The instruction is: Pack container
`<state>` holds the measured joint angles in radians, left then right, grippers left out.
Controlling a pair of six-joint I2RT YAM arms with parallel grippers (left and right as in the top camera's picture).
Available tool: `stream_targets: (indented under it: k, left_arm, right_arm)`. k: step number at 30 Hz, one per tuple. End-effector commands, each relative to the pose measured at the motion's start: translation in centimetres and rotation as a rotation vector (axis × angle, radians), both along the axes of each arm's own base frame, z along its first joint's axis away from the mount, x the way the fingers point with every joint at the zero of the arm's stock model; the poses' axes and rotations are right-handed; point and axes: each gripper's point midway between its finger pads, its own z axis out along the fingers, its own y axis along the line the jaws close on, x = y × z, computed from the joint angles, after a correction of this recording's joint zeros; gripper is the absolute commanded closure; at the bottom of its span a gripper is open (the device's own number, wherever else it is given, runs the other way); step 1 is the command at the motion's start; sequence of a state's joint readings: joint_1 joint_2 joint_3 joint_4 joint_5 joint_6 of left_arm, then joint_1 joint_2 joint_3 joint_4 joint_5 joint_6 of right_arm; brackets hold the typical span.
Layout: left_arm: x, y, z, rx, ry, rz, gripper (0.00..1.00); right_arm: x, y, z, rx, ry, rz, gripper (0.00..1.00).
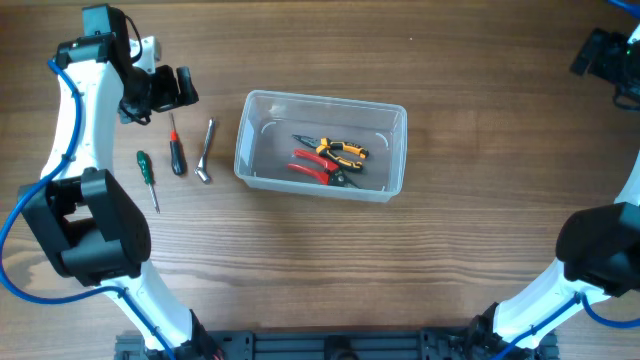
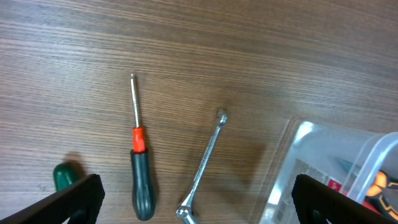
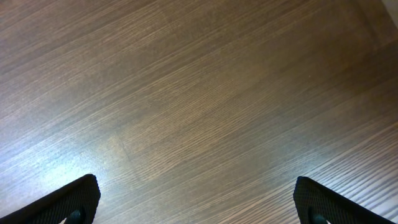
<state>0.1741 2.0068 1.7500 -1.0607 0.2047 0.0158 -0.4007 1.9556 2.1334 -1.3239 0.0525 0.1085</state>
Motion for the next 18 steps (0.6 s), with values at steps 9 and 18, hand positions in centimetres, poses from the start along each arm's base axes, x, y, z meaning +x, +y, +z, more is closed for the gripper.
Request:
stream_targets:
  k: [9, 18]
  left_arm:
    - [-1.2, -5.4, 0.6, -0.083, -0.027, -0.374, 0.14]
    - [-2.5, -7.7, -4.2, 0.122, 0.080, -0.541, 0.35]
  right_arm:
    - [0.1, 0.3, 0.5, 0.004, -0.016, 0.005, 0.00]
    - [0.2, 0.3, 0.5, 0.003, -0.017, 0.005, 0.00]
